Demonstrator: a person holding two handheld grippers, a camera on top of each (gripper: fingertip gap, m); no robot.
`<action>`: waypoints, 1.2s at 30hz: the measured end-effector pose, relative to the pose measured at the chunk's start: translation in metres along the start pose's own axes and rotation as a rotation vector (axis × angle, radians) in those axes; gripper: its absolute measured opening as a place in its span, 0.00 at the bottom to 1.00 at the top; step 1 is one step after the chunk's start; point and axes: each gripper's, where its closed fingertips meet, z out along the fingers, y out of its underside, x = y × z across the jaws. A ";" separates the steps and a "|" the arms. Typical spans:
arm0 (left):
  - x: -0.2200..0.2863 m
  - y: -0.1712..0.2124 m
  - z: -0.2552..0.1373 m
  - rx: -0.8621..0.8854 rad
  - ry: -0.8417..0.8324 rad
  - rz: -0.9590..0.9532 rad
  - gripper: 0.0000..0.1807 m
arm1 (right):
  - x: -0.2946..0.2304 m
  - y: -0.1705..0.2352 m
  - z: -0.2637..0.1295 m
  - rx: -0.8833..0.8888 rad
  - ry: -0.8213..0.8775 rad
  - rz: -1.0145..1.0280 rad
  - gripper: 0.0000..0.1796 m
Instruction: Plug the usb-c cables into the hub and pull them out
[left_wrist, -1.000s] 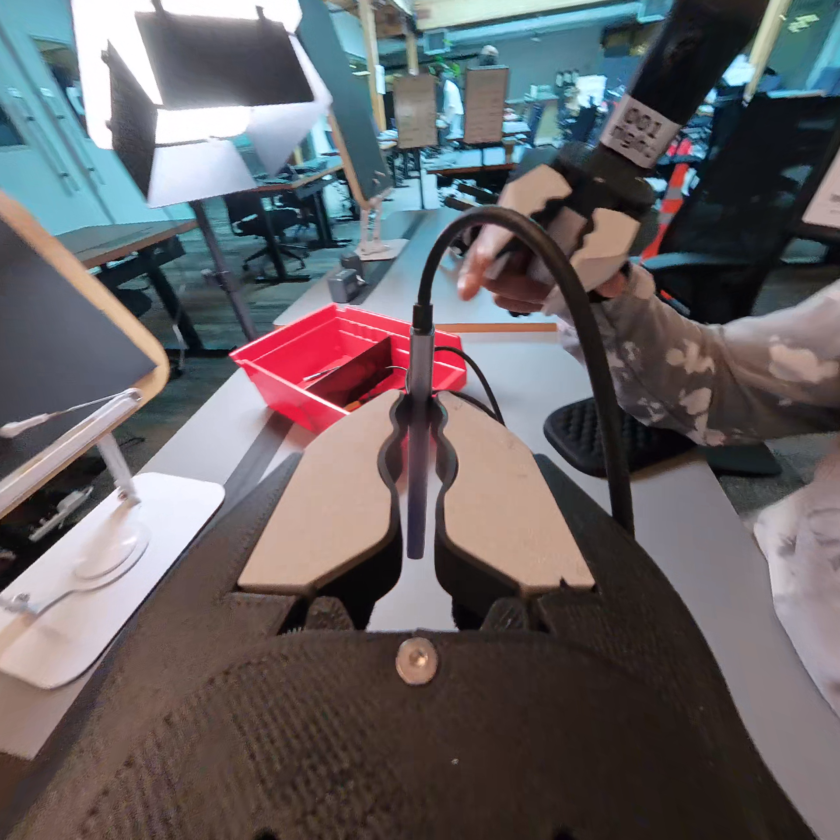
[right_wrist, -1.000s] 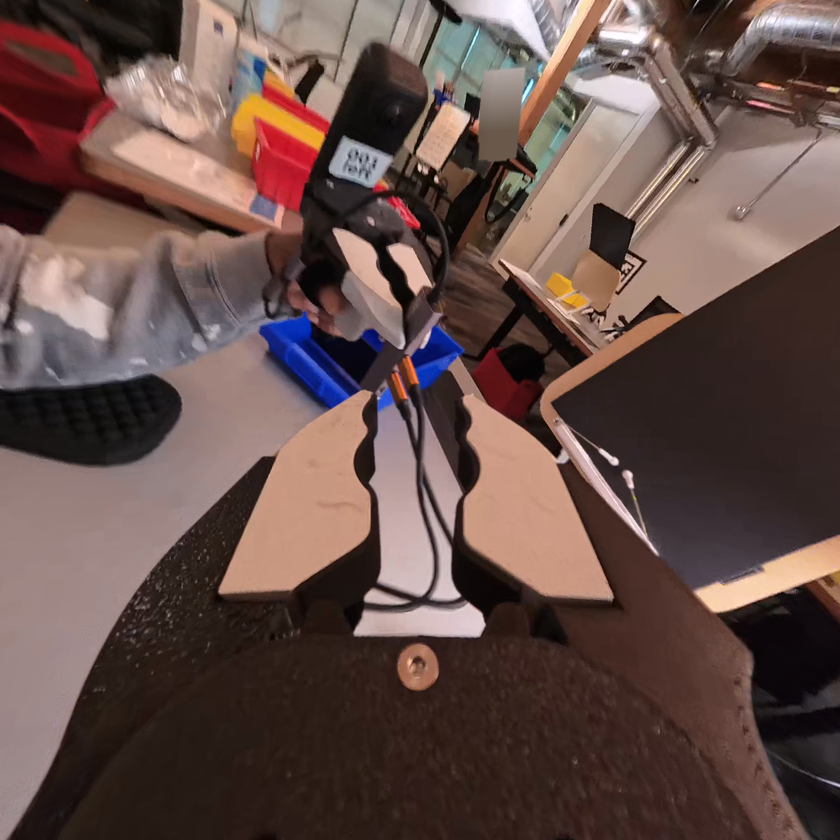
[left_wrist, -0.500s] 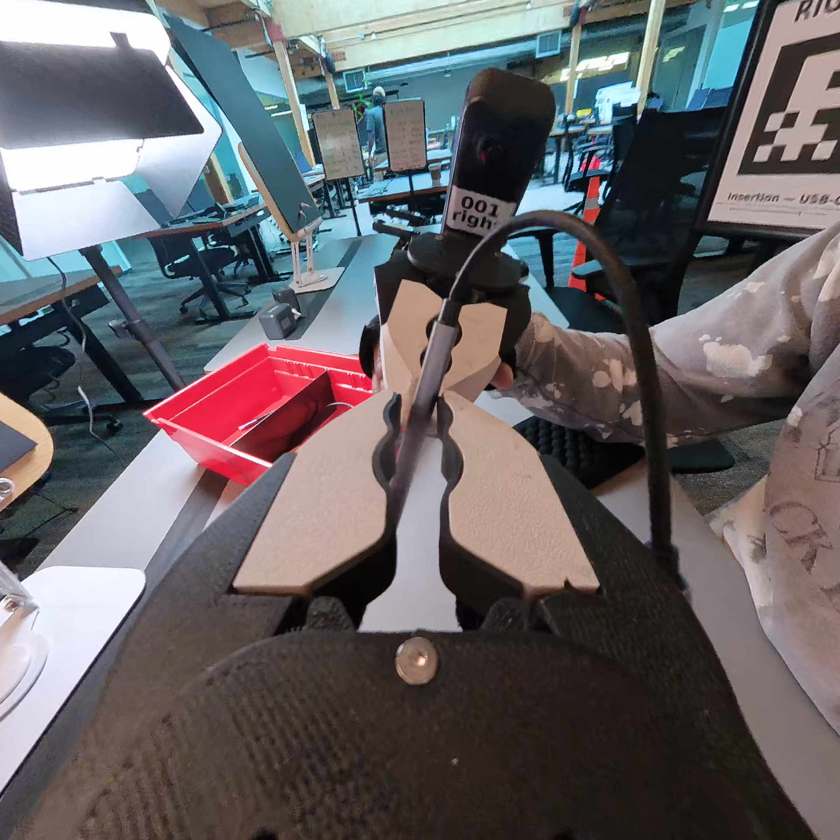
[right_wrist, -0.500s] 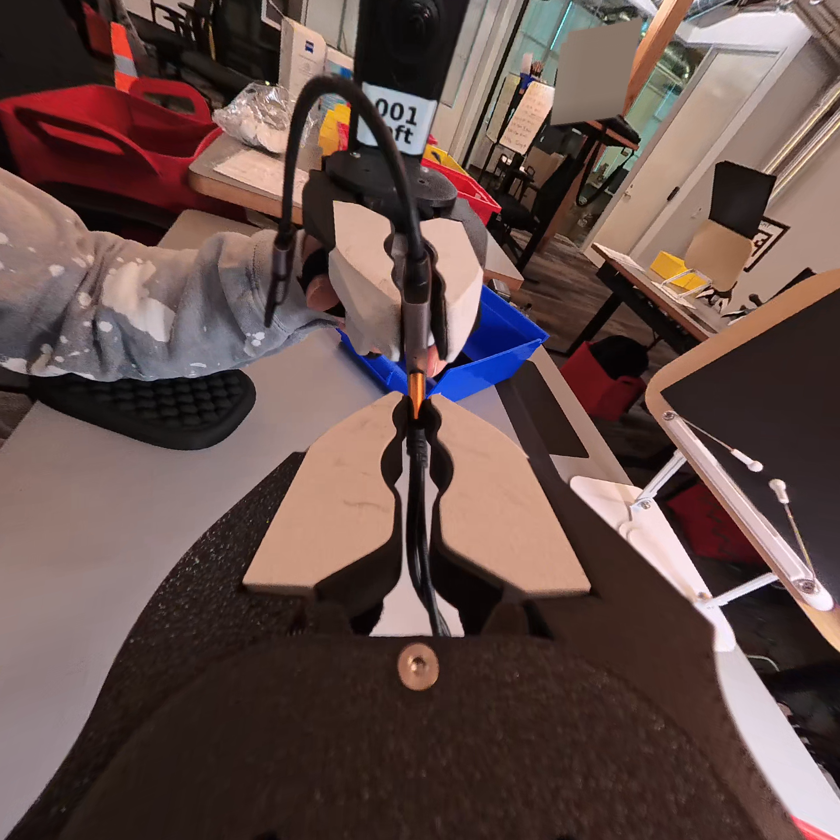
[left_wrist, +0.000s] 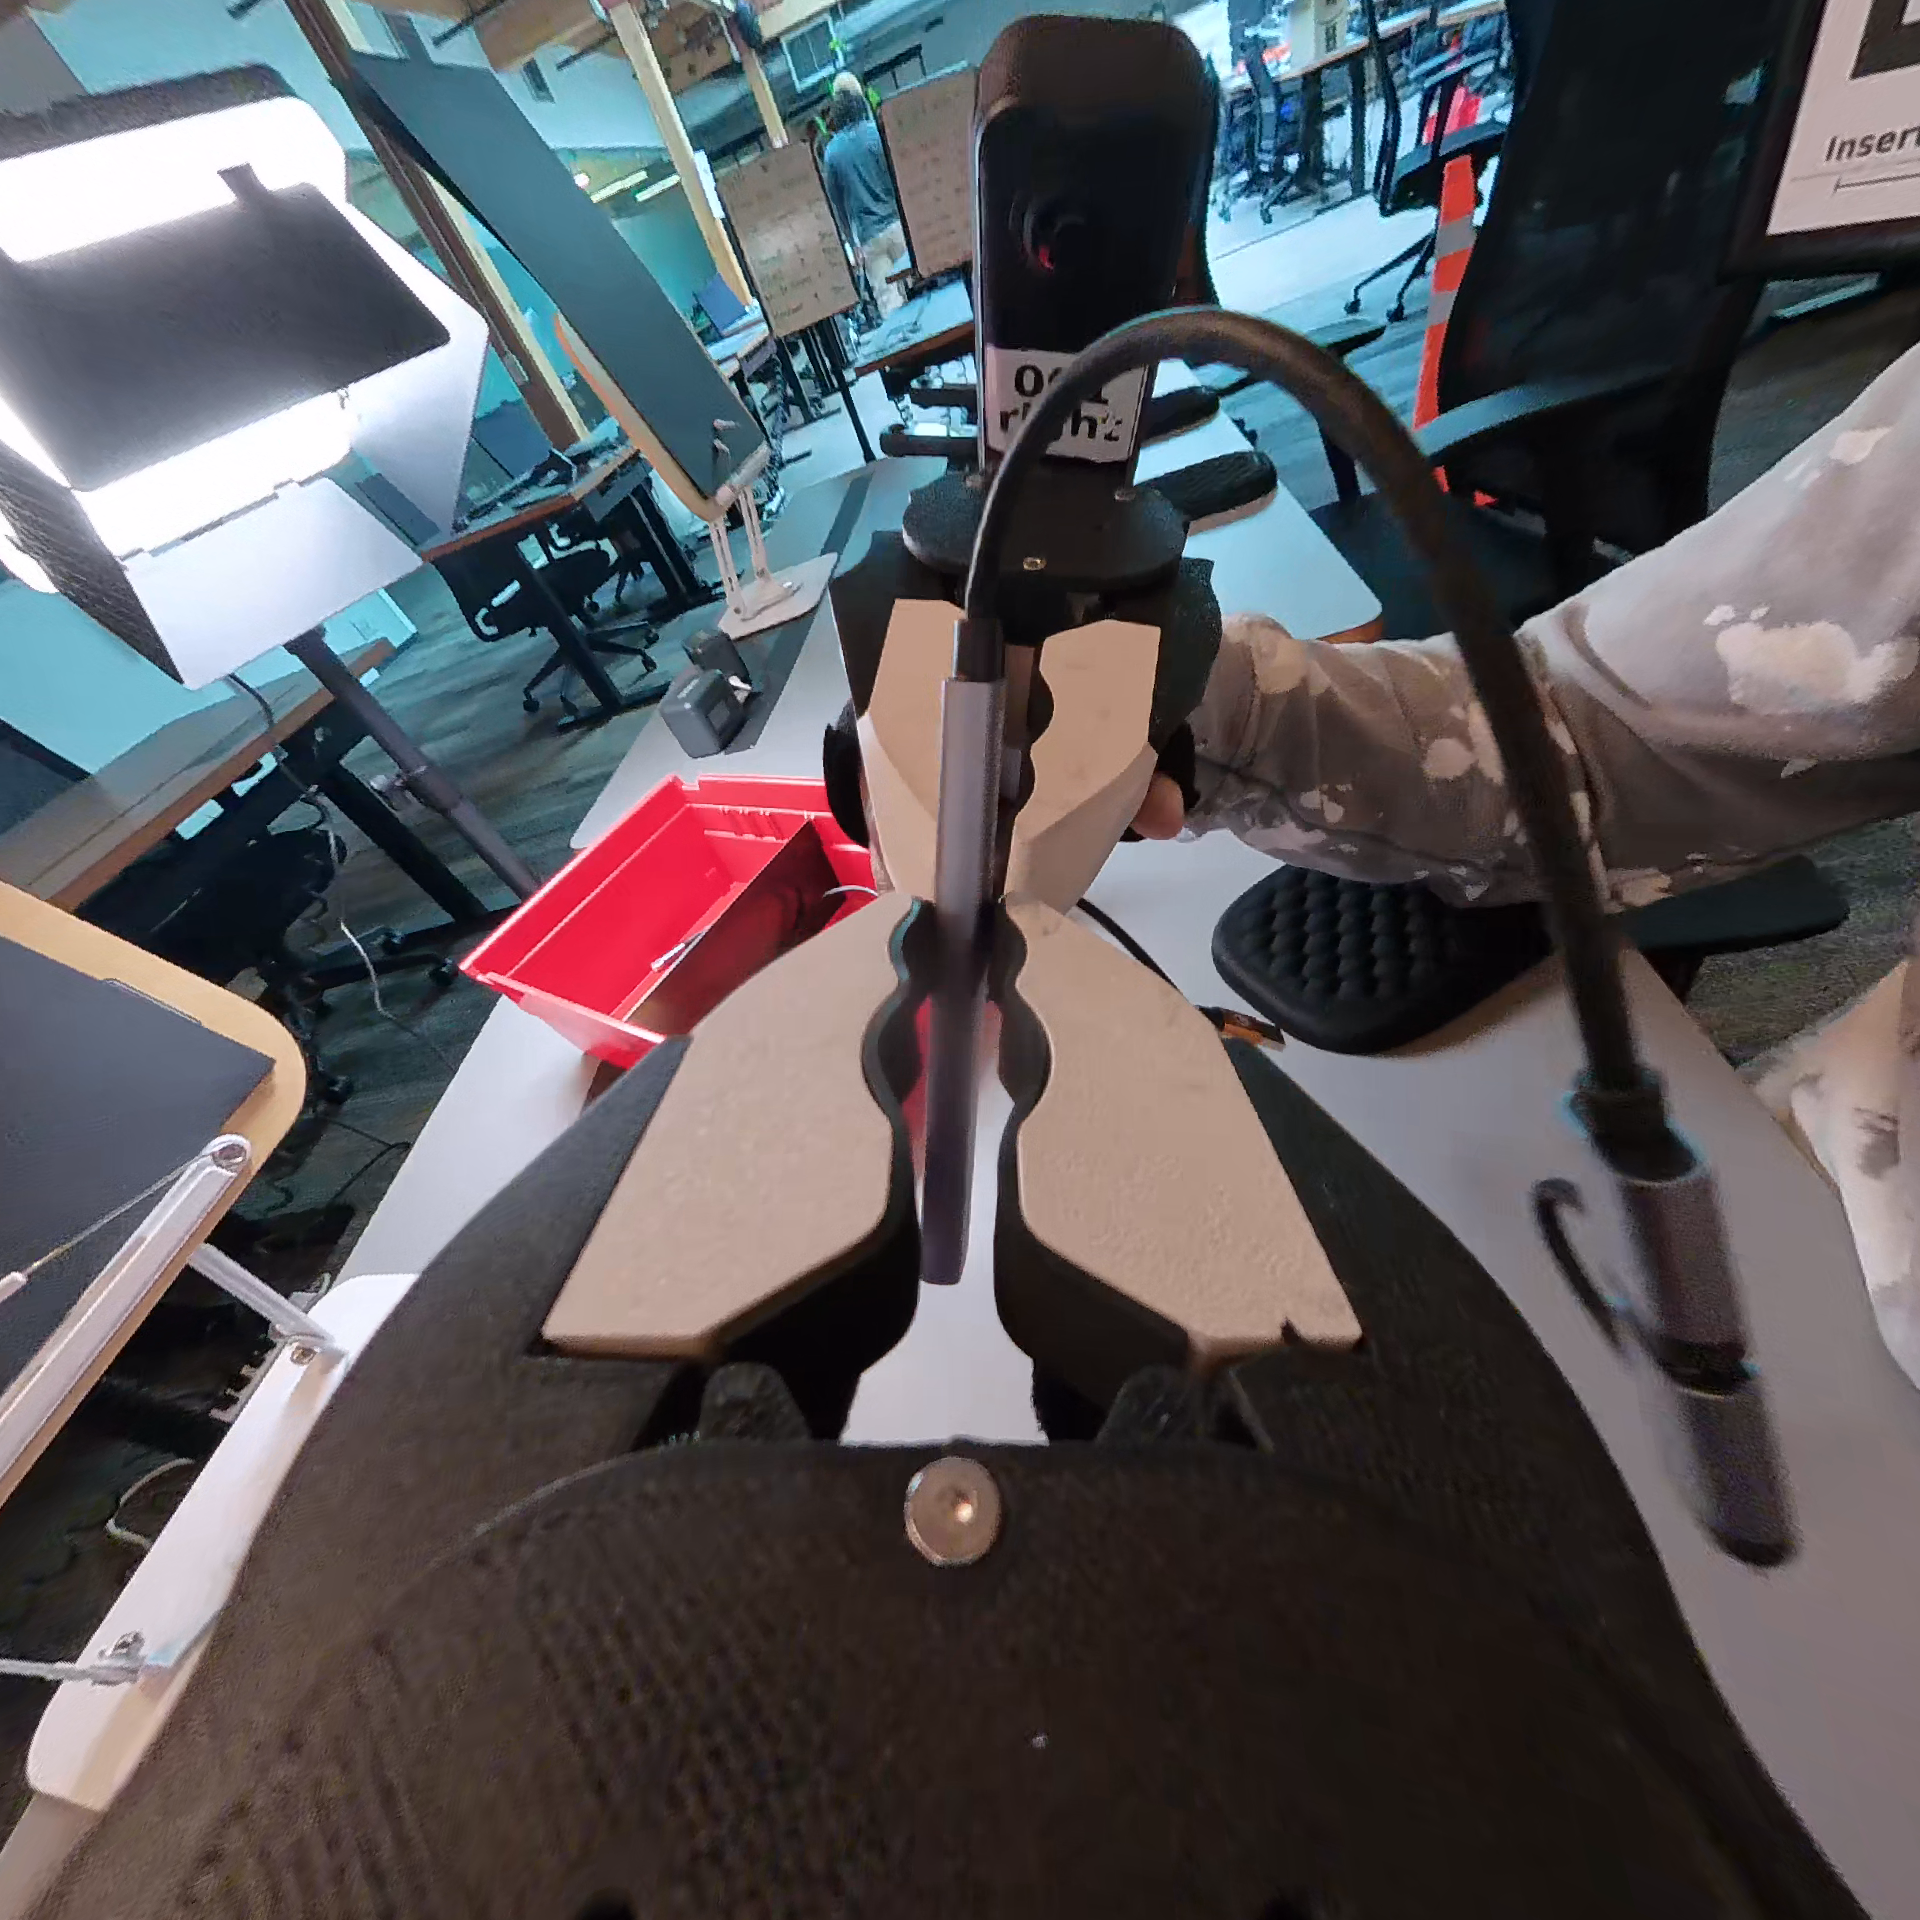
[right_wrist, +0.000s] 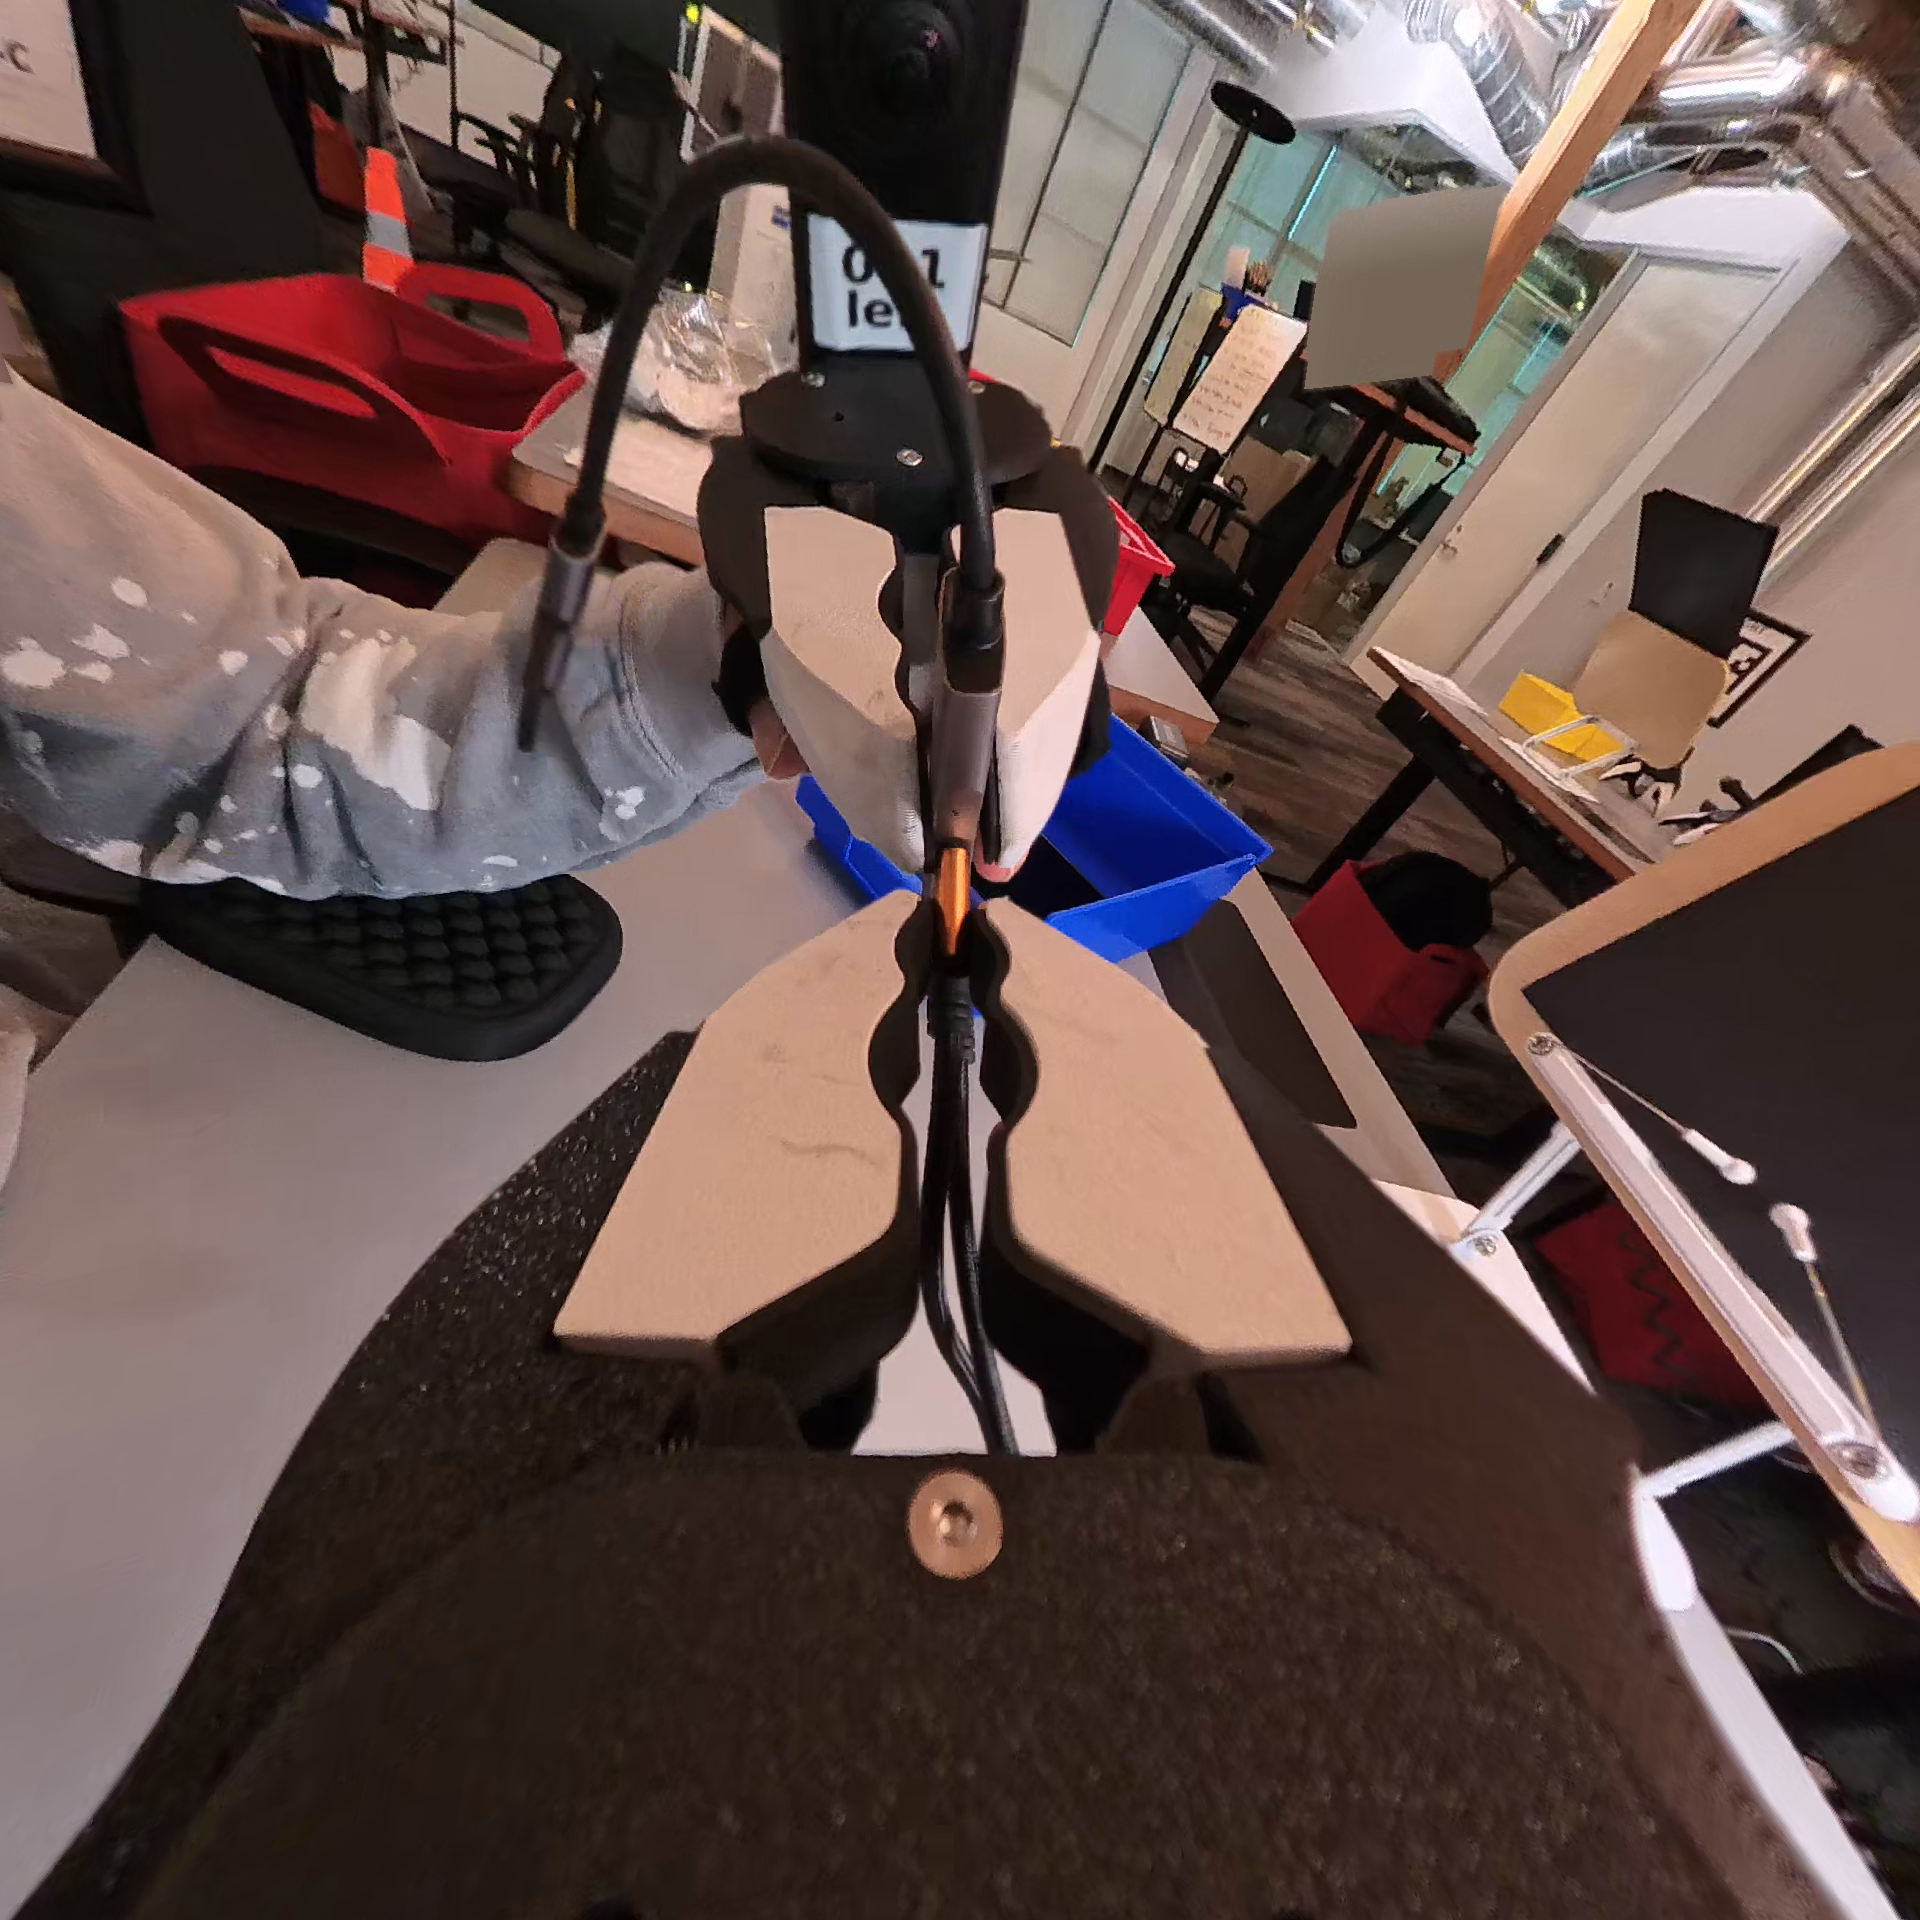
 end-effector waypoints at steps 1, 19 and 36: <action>0.001 0.002 0.000 -0.015 0.007 0.003 0.06 | -0.001 0.002 0.000 -0.008 -0.010 -0.005 0.04; -0.040 0.023 -0.054 -0.096 -0.131 -0.063 0.05 | 0.038 0.031 -0.071 -0.123 0.085 0.052 0.03; -0.142 0.072 -0.138 -0.134 -0.751 -0.295 0.05 | 0.142 -0.012 -0.199 0.080 0.904 -0.038 0.03</action>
